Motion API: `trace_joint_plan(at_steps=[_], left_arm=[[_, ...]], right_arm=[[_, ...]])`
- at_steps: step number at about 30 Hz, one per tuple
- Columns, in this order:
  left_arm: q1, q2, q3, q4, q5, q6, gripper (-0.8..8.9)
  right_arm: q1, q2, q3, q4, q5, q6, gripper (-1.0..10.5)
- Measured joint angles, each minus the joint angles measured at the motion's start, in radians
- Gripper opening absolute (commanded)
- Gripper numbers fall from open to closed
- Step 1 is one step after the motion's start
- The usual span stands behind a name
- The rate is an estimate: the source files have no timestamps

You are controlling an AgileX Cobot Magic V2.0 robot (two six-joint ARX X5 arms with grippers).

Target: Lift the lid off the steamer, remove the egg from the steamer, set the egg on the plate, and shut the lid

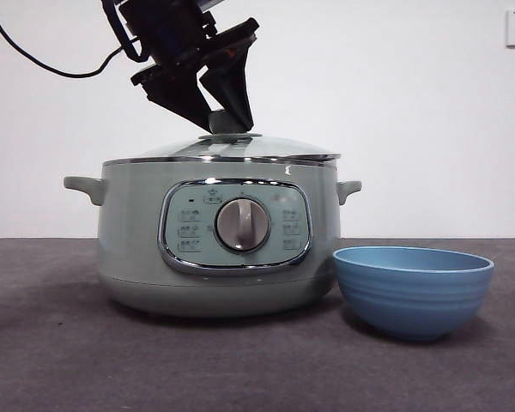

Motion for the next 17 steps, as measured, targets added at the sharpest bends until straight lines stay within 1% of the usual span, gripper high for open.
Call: trace_joint_plan(at_steps=[6,17], left_arm=[[0.0,0.0,0.009,-0.031,0.001,0.001,-0.08],[0.002,-0.003,0.012,-0.065,0.035,-0.006,-0.08]], right_arm=[[0.0,0.0,0.0,0.0,0.0,0.0,4.4],[0.0,0.0,0.0,0.0,0.0,0.0,4.4]])
